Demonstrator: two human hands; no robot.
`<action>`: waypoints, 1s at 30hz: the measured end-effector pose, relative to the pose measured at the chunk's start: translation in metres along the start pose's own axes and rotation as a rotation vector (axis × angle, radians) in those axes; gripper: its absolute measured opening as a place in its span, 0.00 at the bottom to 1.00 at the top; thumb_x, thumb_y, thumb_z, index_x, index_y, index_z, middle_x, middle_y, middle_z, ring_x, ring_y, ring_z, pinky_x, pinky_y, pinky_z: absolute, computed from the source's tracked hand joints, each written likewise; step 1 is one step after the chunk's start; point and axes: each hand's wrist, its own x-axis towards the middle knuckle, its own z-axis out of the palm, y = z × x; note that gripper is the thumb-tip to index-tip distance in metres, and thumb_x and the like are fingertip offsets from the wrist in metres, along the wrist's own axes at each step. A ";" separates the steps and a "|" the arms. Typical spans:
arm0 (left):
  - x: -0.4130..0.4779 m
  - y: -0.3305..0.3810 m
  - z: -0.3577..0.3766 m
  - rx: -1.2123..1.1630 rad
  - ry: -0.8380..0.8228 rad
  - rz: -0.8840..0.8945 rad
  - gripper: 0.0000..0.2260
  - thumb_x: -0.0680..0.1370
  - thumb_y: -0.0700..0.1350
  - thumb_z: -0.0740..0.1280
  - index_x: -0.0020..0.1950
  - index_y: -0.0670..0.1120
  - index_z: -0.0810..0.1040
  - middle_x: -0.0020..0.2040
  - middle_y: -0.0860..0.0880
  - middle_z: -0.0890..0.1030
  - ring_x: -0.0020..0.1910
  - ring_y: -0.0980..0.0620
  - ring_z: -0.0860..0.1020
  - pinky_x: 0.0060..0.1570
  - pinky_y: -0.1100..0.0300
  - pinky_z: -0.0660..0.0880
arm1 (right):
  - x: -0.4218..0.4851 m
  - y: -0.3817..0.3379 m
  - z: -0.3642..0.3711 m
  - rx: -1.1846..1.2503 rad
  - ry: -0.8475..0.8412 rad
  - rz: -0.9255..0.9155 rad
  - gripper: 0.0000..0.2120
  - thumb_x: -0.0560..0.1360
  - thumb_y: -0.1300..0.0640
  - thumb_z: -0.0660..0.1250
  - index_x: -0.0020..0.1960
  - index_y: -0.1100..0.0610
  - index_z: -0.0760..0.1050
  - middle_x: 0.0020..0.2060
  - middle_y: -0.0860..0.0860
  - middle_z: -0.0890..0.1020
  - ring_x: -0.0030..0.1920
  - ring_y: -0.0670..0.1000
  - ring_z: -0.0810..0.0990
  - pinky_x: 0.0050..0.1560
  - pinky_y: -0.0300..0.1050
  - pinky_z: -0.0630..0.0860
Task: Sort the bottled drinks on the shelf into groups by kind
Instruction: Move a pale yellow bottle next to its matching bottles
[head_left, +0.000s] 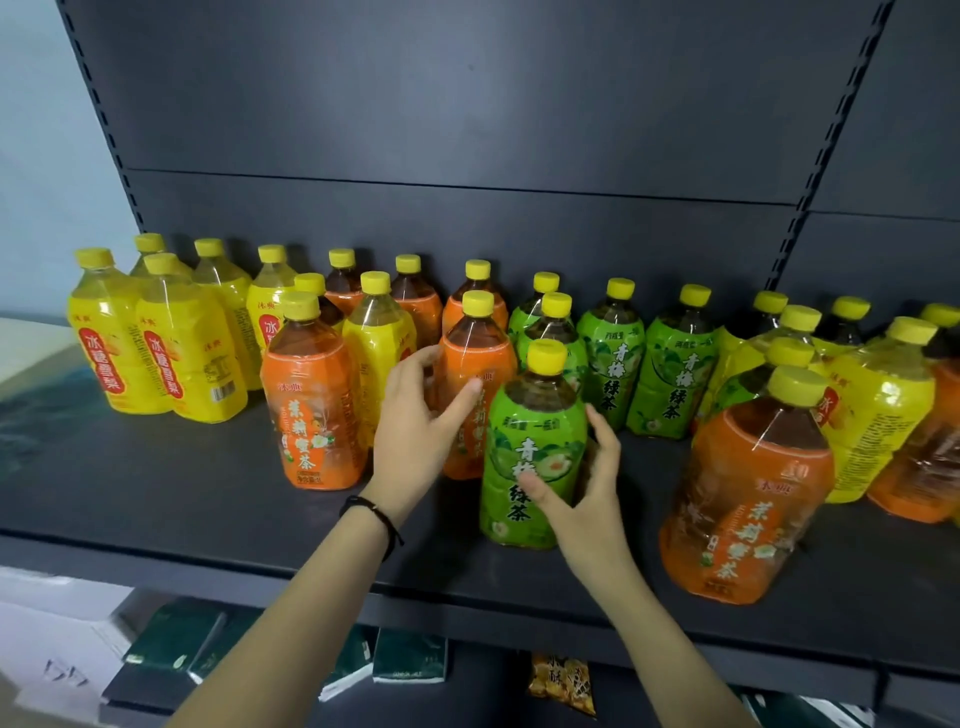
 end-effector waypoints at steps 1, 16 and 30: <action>0.003 -0.006 0.006 0.061 0.009 -0.025 0.32 0.72 0.58 0.70 0.71 0.48 0.65 0.68 0.48 0.70 0.67 0.52 0.69 0.66 0.54 0.69 | 0.003 0.002 -0.005 -0.004 0.008 -0.002 0.40 0.66 0.50 0.75 0.65 0.28 0.54 0.64 0.33 0.66 0.63 0.34 0.71 0.58 0.33 0.73; 0.018 -0.025 0.002 -0.060 -0.241 -0.114 0.34 0.76 0.47 0.69 0.77 0.51 0.55 0.72 0.49 0.68 0.68 0.53 0.69 0.65 0.50 0.71 | 0.029 0.020 -0.015 -0.145 0.160 0.044 0.36 0.70 0.51 0.74 0.70 0.37 0.58 0.69 0.45 0.67 0.68 0.46 0.68 0.65 0.48 0.70; 0.014 -0.070 -0.096 -0.004 0.229 -0.200 0.48 0.63 0.50 0.80 0.75 0.48 0.56 0.70 0.45 0.68 0.68 0.45 0.69 0.65 0.51 0.68 | 0.048 -0.040 0.117 -0.058 -0.197 -0.001 0.24 0.74 0.53 0.71 0.68 0.49 0.68 0.64 0.48 0.75 0.64 0.46 0.74 0.64 0.44 0.73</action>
